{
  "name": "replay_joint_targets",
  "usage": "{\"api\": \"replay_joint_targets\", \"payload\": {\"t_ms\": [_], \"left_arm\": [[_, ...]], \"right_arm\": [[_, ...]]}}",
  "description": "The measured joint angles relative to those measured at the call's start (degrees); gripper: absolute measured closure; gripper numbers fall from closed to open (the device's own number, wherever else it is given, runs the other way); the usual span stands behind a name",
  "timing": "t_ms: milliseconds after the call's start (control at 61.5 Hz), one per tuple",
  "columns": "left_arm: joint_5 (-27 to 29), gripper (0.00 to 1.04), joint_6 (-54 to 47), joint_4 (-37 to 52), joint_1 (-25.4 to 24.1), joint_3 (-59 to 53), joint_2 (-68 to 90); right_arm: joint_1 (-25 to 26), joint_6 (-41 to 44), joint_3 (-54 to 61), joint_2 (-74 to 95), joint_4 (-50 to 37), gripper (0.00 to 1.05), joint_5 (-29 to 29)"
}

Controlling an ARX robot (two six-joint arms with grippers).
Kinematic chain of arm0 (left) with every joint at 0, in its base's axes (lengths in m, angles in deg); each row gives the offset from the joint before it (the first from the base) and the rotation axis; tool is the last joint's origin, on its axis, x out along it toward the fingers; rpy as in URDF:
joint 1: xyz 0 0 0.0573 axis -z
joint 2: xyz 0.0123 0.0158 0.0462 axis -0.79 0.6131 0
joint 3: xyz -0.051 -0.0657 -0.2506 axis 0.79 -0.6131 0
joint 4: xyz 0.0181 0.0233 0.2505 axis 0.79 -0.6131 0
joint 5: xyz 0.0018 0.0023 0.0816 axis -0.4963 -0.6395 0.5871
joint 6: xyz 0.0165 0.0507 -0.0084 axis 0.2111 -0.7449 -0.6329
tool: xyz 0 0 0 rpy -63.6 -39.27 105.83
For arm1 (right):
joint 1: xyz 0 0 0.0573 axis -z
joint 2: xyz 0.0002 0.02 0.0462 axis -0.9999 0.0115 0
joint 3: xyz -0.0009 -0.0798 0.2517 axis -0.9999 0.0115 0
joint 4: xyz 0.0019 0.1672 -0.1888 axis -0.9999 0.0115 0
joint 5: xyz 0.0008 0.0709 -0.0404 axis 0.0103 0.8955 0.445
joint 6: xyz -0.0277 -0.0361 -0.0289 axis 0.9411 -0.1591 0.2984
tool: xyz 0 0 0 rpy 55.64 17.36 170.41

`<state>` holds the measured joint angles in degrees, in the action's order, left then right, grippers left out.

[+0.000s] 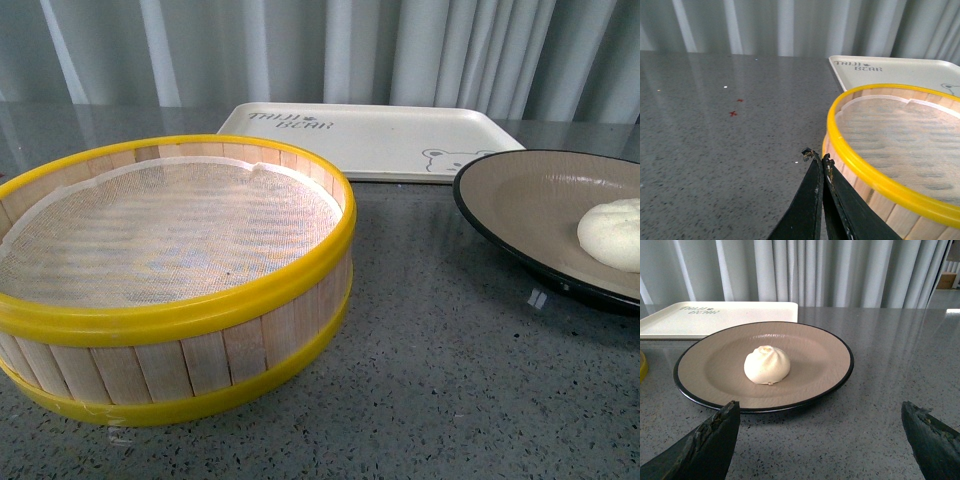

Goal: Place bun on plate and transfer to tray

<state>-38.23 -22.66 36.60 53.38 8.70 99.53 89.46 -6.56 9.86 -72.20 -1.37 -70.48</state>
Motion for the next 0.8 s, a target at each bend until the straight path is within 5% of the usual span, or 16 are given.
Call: {"api": "replay_joint_targets", "payload": {"t_ms": [796], "left_arm": [[-0.17,1.01,0.0,-7.54,-1.07,-5.09,-14.62]], "right_arm": [[-0.02,-0.02,0.0,0.0,0.0,0.09,0.0]]}}
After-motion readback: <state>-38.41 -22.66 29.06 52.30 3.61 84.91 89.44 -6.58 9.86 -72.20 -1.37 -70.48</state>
